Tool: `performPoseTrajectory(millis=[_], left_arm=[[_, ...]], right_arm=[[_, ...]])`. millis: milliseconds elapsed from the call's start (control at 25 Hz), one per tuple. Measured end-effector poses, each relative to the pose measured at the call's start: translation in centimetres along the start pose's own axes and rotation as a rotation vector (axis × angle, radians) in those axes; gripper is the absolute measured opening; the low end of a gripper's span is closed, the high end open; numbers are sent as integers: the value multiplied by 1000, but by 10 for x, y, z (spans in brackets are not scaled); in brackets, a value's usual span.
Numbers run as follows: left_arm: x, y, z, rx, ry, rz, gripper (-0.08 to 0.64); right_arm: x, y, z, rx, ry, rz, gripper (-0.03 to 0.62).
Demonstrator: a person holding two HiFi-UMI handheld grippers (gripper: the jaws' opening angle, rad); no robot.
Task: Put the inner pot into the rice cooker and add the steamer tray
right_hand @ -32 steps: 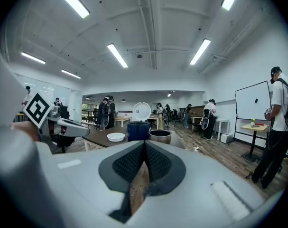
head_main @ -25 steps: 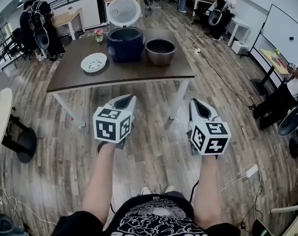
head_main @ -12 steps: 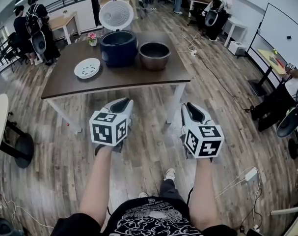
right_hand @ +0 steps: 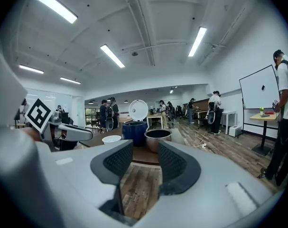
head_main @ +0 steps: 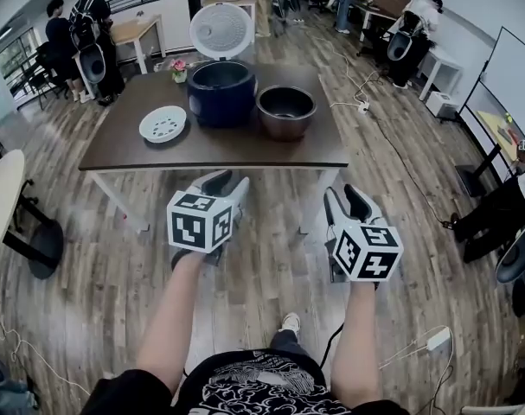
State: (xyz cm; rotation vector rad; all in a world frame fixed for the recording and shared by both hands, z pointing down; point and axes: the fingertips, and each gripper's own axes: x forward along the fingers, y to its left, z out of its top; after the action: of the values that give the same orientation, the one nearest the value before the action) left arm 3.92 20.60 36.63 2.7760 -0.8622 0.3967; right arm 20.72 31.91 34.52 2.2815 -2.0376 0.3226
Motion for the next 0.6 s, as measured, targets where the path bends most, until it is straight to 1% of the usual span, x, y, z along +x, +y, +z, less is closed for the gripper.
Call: performPoseTrajectory(millis=[160,320,400,600], left_arm=[[22,5,12,-30,-11,29,178],[40,9,23,-56,-29,62,237],[48,10,28,-56,-31,84,249],[69,12,37,-43,-28,138,281]], right_arm=[[24,-20,6,8,19,51,210],[44,-39,7,16,39,101,265],[53,-47,9,21,44,129,306],[74,-66,9,12,69,192,361]])
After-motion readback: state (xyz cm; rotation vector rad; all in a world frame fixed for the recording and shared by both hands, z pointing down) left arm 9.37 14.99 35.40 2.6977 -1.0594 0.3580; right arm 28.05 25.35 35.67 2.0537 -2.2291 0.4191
